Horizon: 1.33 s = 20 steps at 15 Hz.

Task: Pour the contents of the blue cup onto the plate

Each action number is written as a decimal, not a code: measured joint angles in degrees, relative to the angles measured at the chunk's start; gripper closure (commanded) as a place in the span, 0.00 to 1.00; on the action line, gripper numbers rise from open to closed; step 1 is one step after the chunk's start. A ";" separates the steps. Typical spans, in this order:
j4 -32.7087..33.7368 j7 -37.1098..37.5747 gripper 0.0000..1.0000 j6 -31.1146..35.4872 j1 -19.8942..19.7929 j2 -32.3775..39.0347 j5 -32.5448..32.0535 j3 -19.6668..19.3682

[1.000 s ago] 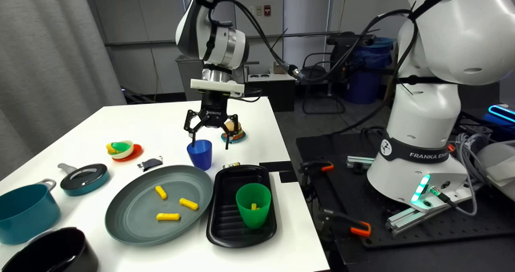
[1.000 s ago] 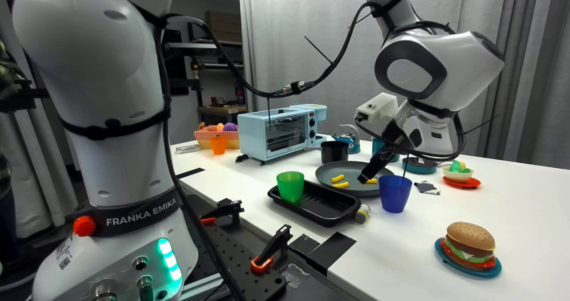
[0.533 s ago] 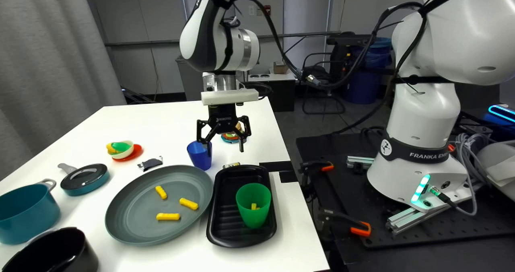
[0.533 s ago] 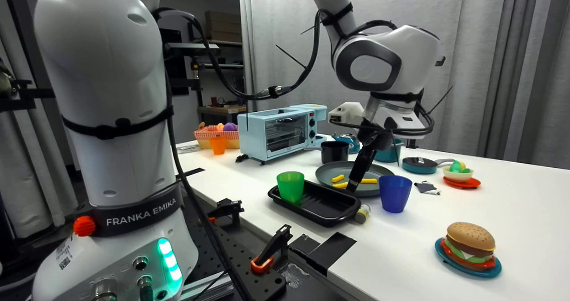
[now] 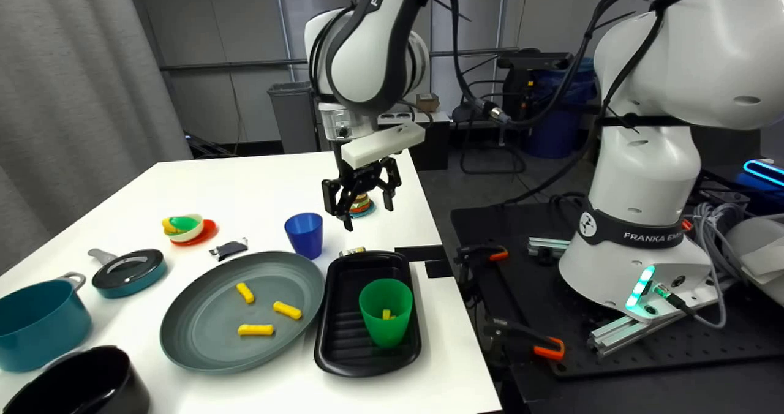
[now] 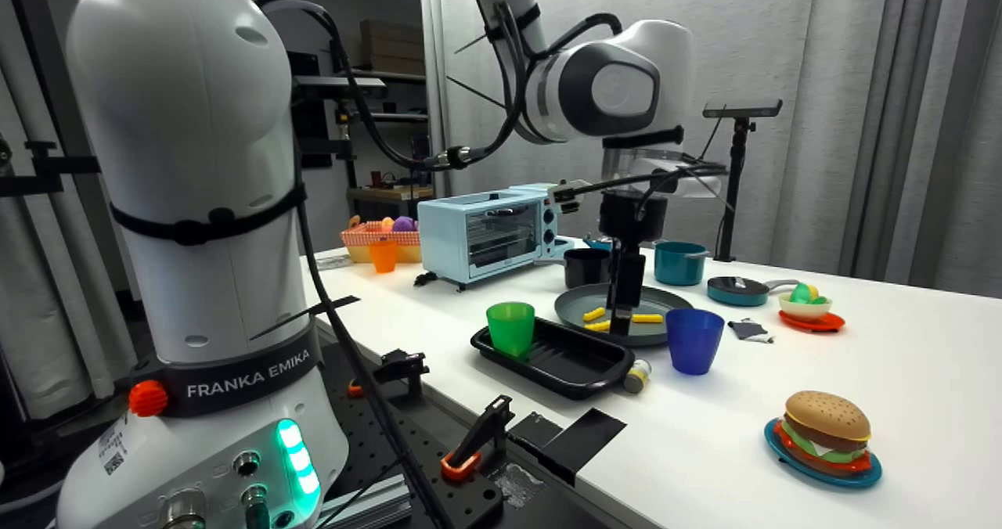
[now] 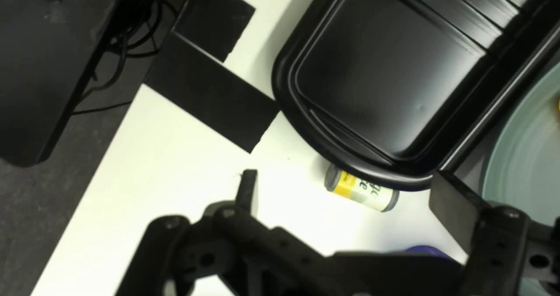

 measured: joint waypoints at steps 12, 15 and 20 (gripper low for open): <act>-5.97 -0.74 0.00 -3.00 -6.17 -17.25 -29.66 3.76; -6.02 -5.46 0.00 -3.00 -6.96 -19.57 -29.72 4.90; -5.99 -7.38 0.00 -2.98 -7.83 -20.38 -29.65 6.19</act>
